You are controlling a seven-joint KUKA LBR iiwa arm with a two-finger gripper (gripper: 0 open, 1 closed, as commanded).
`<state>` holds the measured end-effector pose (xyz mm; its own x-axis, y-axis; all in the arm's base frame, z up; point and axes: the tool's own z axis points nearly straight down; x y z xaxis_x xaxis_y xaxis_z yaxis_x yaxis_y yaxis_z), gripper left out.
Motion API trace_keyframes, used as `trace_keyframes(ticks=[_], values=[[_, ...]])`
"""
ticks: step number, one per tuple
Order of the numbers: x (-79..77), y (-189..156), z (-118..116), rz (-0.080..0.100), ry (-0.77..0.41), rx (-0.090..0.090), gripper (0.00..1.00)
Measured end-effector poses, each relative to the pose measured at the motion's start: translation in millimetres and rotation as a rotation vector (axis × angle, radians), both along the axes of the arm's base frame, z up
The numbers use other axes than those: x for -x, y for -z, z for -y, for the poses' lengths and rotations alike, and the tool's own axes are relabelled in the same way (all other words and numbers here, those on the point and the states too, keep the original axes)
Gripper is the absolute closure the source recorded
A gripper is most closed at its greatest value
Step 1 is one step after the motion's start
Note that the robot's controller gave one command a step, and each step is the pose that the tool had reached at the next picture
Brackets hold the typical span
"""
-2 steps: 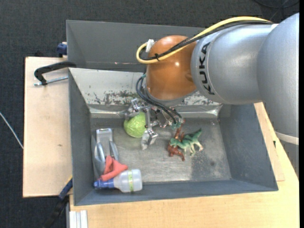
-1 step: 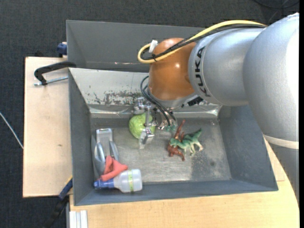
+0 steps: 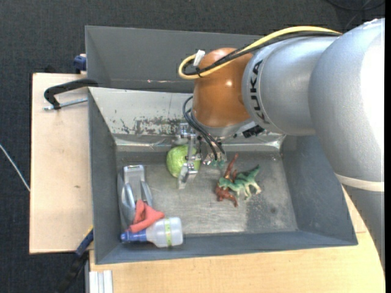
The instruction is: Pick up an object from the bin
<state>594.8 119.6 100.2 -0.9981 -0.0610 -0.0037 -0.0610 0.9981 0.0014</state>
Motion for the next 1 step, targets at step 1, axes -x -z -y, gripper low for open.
trace_keyframes(ticks=[1], values=[[-2.5,0.0,17.6,0.000,-0.142,0.001,0.00]])
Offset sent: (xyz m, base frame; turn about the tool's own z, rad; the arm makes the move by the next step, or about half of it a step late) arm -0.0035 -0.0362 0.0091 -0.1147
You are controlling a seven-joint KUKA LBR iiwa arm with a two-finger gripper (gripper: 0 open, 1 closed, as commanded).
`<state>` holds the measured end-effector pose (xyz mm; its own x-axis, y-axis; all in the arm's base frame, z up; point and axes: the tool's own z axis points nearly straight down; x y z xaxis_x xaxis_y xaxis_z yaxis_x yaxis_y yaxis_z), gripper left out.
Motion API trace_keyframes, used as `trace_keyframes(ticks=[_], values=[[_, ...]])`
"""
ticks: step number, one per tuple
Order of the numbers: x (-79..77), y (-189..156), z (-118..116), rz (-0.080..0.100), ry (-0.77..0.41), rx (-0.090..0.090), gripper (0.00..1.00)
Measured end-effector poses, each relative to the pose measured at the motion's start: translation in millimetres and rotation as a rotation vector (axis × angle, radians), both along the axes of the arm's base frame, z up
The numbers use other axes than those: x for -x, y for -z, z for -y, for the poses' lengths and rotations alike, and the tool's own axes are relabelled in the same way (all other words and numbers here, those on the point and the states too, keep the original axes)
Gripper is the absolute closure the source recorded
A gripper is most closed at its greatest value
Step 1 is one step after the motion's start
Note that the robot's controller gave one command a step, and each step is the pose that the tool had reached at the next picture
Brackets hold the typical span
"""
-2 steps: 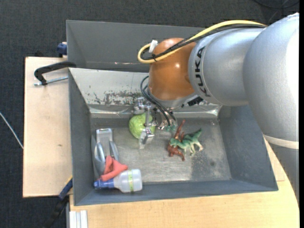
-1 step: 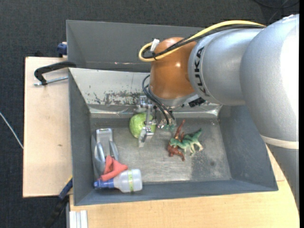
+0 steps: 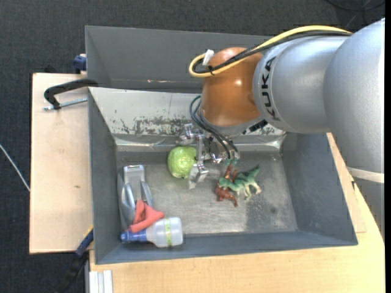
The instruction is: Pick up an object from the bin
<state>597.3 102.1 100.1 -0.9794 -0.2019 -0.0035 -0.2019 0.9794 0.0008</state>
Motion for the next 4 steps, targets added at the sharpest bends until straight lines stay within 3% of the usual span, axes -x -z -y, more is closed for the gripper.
trace_keyframes(ticks=[1,2,3,4], values=[[5.1,-10,18,-0.002,0.029,0.000,1.00],[5.1,-10,18,-0.002,0.029,0.000,0.00],[5.1,-10,18,-0.003,0.029,0.000,0.00],[68.2,0,99,-0.001,0.008,0.000,1.00]])
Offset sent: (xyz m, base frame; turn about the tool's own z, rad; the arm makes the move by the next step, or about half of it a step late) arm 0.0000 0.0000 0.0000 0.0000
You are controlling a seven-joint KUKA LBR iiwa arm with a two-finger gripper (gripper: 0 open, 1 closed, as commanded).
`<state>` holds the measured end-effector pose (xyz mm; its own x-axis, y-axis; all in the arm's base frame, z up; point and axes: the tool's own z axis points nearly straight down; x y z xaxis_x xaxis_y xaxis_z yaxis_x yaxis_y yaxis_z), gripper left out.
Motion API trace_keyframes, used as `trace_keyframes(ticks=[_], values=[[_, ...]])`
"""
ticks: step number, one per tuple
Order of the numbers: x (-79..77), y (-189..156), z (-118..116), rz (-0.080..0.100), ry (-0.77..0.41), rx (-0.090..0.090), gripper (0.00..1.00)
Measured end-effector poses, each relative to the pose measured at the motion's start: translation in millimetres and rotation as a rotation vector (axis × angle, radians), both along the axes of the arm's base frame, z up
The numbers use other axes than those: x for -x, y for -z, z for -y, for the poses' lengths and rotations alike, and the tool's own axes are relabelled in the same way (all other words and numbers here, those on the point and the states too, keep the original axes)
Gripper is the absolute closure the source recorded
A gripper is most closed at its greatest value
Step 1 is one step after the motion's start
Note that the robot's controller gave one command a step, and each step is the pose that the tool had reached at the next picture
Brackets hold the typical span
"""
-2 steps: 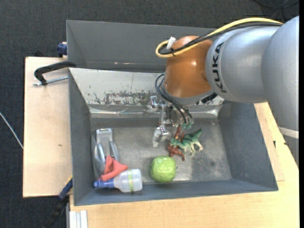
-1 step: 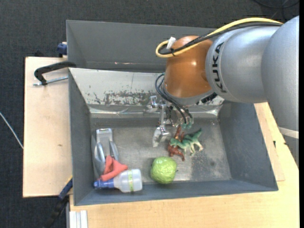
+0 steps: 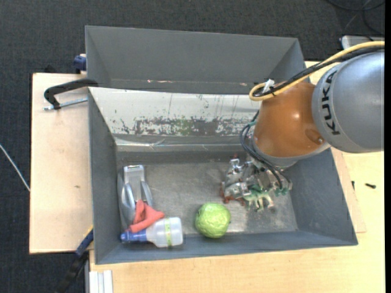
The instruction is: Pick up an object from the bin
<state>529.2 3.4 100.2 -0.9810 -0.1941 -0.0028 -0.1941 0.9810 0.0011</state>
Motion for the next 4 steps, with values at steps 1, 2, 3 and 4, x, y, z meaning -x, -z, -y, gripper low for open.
trace_keyframes(ticks=[1,2,3,4], values=[[0.0,1,0,-0.001,0.000,0.000,0.00],[0.0,1,0,-0.001,0.000,0.000,0.00],[-4.4,7,7,0.003,-0.171,0.000,0.00],[-16.9,11,13,0.011,-0.509,0.002,1.00]])
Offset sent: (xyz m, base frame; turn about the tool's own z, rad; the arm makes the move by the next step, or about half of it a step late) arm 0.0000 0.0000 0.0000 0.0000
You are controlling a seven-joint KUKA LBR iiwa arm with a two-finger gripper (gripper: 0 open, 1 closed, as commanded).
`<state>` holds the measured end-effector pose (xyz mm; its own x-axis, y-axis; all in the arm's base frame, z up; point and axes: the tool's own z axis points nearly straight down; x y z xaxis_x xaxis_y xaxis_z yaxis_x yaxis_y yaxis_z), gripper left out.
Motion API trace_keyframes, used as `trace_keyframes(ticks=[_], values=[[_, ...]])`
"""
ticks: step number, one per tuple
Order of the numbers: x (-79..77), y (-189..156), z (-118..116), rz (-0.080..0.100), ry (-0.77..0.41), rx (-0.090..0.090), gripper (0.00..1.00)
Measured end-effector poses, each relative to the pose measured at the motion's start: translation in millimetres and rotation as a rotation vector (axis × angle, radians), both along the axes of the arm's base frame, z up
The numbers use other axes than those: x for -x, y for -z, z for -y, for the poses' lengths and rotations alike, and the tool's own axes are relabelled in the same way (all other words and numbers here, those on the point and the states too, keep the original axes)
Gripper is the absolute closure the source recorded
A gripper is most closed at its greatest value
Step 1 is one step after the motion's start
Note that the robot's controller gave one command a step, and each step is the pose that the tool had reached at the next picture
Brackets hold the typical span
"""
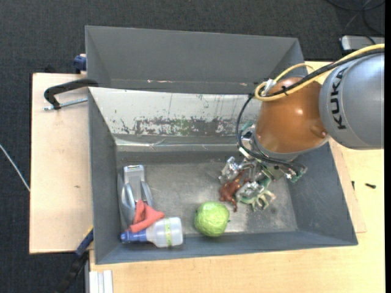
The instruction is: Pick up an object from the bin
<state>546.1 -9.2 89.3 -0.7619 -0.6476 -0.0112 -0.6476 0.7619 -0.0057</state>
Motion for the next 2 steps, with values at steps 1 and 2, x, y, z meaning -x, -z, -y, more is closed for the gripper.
trace_keyframes(ticks=[1,2], values=[[-0.1,0,0,0.000,0.000,0.000,1.00],[3.3,-101,6,-0.007,-0.015,0.001,1.00]])
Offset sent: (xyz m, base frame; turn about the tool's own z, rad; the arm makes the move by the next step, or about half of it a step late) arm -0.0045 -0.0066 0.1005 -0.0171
